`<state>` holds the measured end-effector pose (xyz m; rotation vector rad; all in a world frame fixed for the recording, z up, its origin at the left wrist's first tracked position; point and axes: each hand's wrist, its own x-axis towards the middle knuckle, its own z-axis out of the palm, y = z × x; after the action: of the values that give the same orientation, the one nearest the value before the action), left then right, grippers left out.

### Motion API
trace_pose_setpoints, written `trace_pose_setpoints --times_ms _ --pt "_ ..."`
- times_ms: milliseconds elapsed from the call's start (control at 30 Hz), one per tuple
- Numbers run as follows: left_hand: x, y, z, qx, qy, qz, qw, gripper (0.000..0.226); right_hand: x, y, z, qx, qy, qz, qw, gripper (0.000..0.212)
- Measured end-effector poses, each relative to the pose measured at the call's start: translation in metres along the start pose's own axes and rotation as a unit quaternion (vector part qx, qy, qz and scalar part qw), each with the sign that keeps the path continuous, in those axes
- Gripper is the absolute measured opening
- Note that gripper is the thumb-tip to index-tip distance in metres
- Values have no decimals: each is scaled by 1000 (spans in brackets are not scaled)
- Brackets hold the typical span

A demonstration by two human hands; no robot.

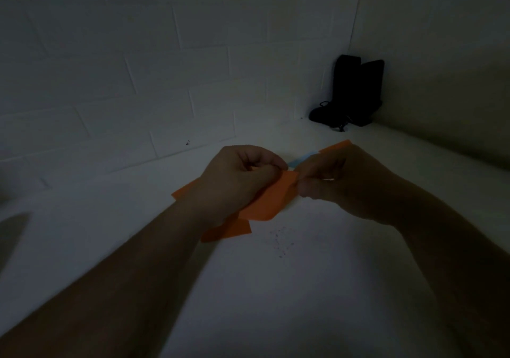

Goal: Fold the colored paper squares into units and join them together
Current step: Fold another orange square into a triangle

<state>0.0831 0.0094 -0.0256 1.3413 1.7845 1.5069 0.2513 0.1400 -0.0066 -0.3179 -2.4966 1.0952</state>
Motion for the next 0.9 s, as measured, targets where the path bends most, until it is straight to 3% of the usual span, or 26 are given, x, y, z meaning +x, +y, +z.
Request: trace_pose_setpoints --times_ms 300,533,633,767,900 --pt "-1 -1 2 -70 -7 7 998 22 1 6 7 16 84 22 996 8" --pt "-1 3 5 -99 -1 -17 995 31 7 5 15 110 172 40 978 10" --pt "-2 2 4 -79 -2 17 997 16 7 3 15 126 200 42 971 11" --pt "-2 -2 4 -28 4 58 998 27 8 1 16 136 219 44 965 13" --pt "-2 0 5 -62 11 62 996 22 7 0 18 157 226 44 960 13"
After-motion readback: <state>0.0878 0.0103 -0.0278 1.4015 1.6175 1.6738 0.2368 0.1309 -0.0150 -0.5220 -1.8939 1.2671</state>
